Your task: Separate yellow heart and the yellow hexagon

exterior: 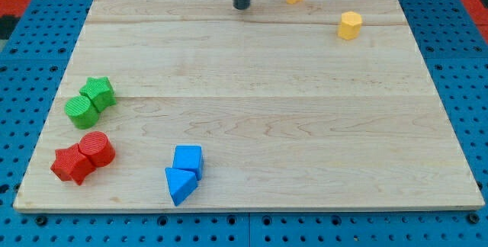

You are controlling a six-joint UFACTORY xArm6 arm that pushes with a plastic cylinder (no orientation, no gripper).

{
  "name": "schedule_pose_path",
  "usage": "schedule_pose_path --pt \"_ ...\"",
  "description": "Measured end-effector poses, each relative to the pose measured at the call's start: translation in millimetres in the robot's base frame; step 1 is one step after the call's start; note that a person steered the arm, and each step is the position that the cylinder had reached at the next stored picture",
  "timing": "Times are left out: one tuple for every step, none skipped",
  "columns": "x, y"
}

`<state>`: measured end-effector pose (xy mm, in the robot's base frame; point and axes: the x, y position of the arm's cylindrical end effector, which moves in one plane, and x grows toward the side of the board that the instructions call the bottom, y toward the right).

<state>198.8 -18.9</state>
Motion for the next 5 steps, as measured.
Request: schedule_pose_path --pt "-6 2" --pt "-5 16" --pt "-5 77" --pt "23 81" --pt "86 88"
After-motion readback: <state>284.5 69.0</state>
